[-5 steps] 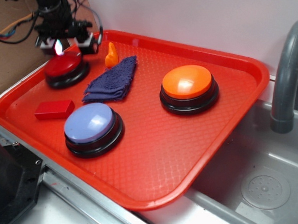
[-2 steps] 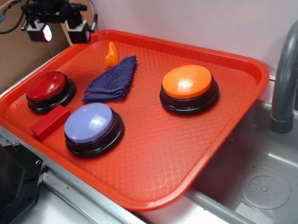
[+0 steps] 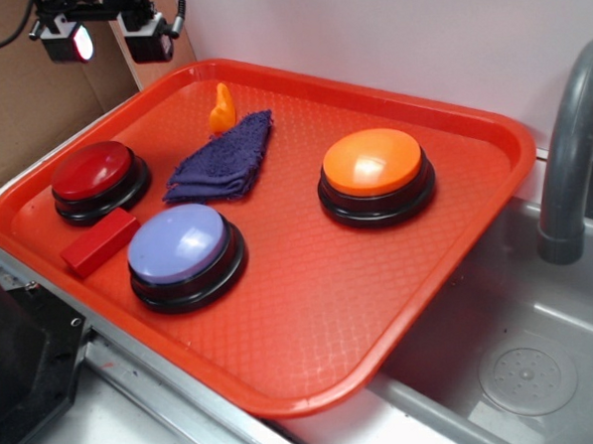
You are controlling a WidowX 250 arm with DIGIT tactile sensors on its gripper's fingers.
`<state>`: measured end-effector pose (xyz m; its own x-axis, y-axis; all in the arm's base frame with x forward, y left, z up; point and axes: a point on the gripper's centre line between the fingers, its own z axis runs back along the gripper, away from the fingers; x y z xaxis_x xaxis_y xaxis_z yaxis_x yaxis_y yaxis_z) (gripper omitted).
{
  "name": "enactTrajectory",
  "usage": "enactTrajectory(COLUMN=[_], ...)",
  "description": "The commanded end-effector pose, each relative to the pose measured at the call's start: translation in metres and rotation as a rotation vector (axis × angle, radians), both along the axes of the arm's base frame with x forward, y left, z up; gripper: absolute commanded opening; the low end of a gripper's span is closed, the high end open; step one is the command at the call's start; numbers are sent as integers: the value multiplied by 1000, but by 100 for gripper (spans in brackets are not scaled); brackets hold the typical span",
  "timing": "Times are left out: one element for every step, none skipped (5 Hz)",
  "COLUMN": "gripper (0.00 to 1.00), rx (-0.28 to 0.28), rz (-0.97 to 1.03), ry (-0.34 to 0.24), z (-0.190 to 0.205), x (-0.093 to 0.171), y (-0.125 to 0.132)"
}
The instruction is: Push the red button.
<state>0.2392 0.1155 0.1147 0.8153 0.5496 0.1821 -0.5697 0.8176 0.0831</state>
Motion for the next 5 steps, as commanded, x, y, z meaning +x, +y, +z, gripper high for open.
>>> enactTrajectory(gripper=[100, 100, 100, 100, 100], rx=[-45, -96, -104, -122, -130], rz=[-33, -39, -39, -23, -23], ry=[-71, -62, -62, -38, -36], z=[29, 30, 34, 34, 36], x=[-14, -17, -21, -29, -32], y=[-7, -11, -14, -15, -18])
